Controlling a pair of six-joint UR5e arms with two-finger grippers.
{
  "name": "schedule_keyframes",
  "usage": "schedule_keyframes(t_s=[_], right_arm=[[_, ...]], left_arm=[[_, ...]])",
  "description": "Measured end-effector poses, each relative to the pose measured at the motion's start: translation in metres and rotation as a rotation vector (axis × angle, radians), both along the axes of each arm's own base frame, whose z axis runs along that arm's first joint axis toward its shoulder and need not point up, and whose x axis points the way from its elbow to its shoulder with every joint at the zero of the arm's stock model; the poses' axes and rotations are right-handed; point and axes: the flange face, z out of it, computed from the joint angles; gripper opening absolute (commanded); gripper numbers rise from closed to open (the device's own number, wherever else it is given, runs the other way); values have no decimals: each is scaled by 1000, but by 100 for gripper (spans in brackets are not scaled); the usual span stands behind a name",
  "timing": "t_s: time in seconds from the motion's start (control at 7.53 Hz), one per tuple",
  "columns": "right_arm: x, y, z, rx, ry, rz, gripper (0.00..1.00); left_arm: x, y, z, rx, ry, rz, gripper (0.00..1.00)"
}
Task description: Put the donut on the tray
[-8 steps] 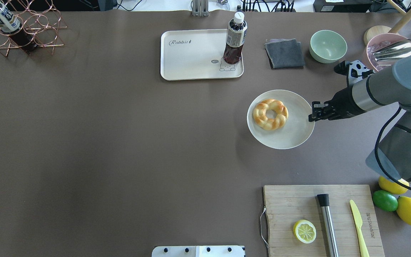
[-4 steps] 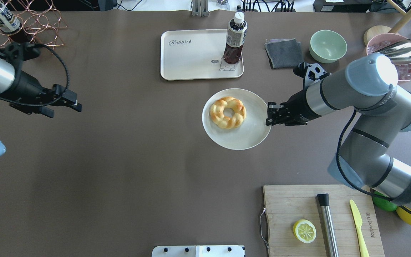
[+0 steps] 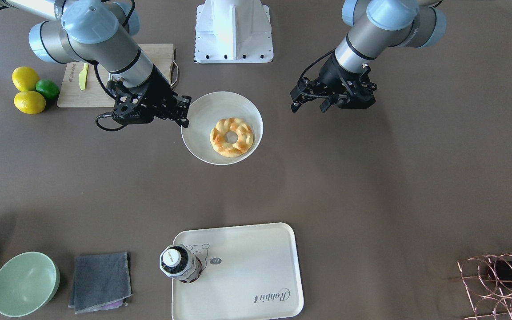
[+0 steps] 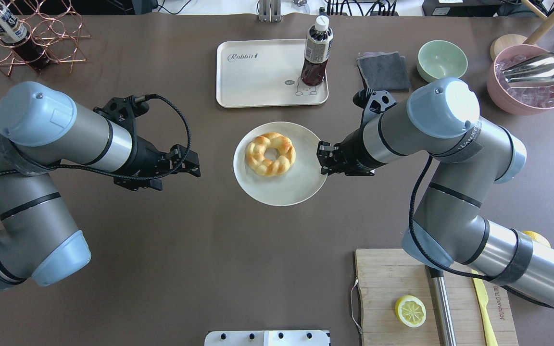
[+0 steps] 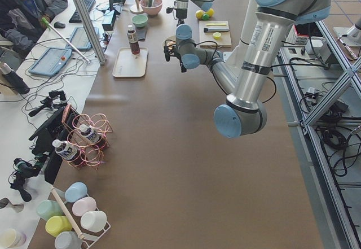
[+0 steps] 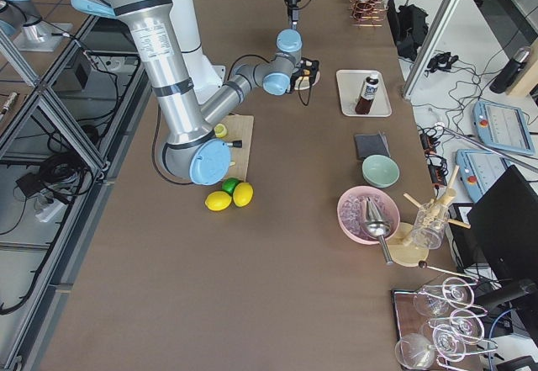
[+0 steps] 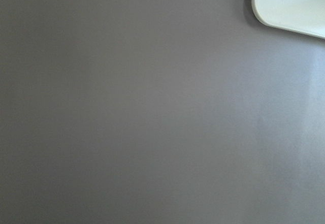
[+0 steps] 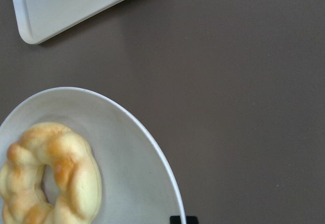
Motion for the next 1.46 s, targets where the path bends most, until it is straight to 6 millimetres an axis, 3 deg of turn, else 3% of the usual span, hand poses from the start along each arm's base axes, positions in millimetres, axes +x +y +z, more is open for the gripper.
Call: schedule_keyframes(t_s=[0.13, 0.53, 1.06, 1.33, 1.46], right_arm=[[-6, 4, -5, 0, -2, 4, 0], [-24, 18, -23, -20, -23, 17, 0], [-29, 27, -33, -17, -37, 21, 0], [-31, 30, -35, -25, -42, 19, 0], [-33, 32, -39, -30, -48, 18, 0]], left_arm=[[9, 5, -10, -11, 12, -7, 92], [22, 10, -29, -40, 39, -16, 74], [31, 18, -37, -74, 53, -14, 52], [33, 19, -36, -83, 53, -13, 30], [36, 22, -36, -84, 52, -7, 4]])
